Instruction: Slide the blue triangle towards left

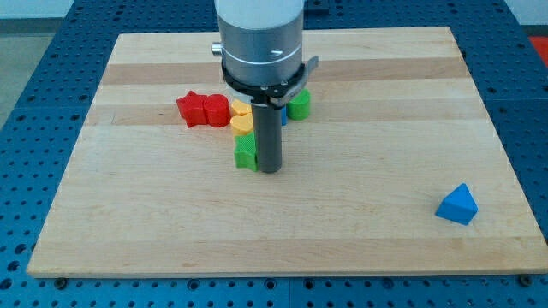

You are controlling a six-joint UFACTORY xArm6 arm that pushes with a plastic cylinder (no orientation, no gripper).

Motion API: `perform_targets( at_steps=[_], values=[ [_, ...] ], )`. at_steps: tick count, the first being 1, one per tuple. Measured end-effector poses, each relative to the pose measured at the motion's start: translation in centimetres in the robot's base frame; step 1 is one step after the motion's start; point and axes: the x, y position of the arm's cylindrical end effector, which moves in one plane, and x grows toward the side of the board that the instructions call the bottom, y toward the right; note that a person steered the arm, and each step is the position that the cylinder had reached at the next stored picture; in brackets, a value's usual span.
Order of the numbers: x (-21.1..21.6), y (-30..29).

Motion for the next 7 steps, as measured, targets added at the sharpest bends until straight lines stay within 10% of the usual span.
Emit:
perform_targets(
  at_steps=[3, 5, 7],
  values=[
    [1.8, 8.5],
    [-8.1, 19.0],
    [1.7, 34.6]
  ],
)
